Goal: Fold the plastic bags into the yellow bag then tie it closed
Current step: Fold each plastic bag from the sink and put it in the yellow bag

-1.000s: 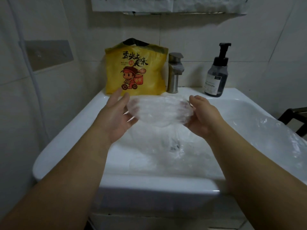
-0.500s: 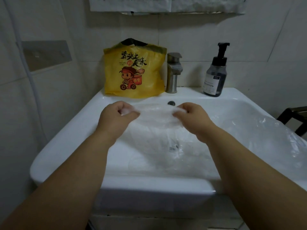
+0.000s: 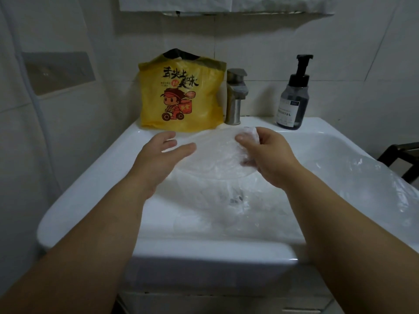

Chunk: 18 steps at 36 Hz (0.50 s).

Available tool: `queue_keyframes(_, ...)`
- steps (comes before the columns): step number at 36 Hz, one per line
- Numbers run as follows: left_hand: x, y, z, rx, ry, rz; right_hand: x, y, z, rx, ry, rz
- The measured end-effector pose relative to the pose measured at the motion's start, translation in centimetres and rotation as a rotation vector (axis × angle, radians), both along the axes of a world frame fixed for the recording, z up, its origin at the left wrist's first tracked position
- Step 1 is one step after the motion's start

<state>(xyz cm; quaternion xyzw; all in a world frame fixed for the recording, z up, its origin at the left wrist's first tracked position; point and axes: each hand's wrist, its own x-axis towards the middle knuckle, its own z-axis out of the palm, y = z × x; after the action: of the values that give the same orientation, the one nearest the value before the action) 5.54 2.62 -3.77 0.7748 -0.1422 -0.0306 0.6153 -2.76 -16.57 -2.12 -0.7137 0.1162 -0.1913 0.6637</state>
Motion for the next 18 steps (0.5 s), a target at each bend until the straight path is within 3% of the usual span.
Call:
queue_keyframes(7, -0.69, -0.49, -0.62, 0.188, 0.007, -0.195, 0.35, -0.76, 0.18, 0.365, 0.061, 0.120)
queue_keyframes(9, -0.58, -0.51, -0.53, 0.139, 0.002, -0.171, 0.32, -0.89, 0.13, 0.386, 0.139, 0.158)
queue_keyframes(12, -0.48, -0.37, -0.29, 0.056, 0.021, -0.181, 0.08, -0.24, -0.09, 0.258, 0.314, 0.248)
queue_keyframes(18, -0.60, -0.07, -0.09, 0.153, 0.212, -0.337, 0.32, -0.60, 0.25, 0.356, 0.103, 0.097)
